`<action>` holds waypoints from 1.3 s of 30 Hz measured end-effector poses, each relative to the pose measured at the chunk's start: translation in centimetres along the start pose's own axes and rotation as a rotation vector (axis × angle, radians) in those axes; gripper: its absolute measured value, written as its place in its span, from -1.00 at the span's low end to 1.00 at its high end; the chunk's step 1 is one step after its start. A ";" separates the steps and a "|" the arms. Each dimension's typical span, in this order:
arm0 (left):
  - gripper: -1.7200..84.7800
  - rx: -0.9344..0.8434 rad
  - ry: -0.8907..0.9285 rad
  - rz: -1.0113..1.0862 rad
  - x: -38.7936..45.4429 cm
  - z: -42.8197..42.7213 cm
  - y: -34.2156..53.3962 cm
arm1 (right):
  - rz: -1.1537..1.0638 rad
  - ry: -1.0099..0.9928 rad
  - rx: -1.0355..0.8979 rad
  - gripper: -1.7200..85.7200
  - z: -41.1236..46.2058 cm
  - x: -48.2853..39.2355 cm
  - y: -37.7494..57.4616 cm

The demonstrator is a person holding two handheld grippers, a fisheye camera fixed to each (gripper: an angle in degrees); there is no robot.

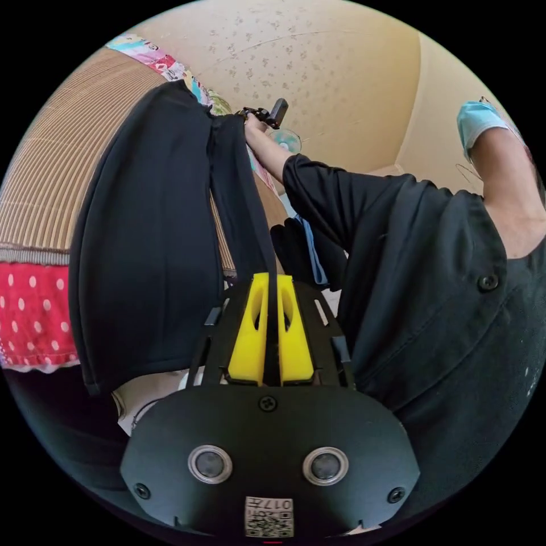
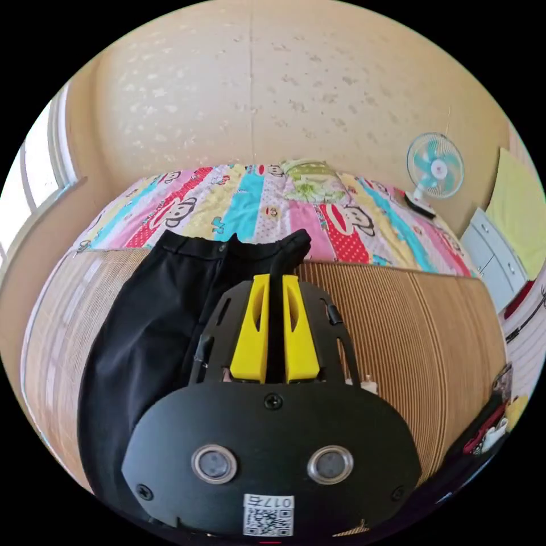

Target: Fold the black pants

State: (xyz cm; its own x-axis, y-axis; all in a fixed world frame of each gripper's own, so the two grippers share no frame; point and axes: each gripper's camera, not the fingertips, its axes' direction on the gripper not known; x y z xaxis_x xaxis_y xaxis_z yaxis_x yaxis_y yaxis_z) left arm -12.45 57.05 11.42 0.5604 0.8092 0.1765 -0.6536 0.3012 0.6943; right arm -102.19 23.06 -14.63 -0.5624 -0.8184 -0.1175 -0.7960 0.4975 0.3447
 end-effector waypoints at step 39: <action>-0.76 0.066 -0.524 -0.035 0.0 -3.1 -1.7 | 0.049 -0.919 -0.474 -0.70 -26.6 -8.9 49.6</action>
State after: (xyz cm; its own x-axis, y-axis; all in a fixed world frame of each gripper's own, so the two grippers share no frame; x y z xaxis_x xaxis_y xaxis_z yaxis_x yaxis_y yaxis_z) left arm -12.85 58.10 8.08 0.7717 0.4332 0.4657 -0.6057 0.2773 0.7458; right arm -130.73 47.42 28.34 -0.7040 -0.1657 -0.6906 -0.7098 0.1968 0.6764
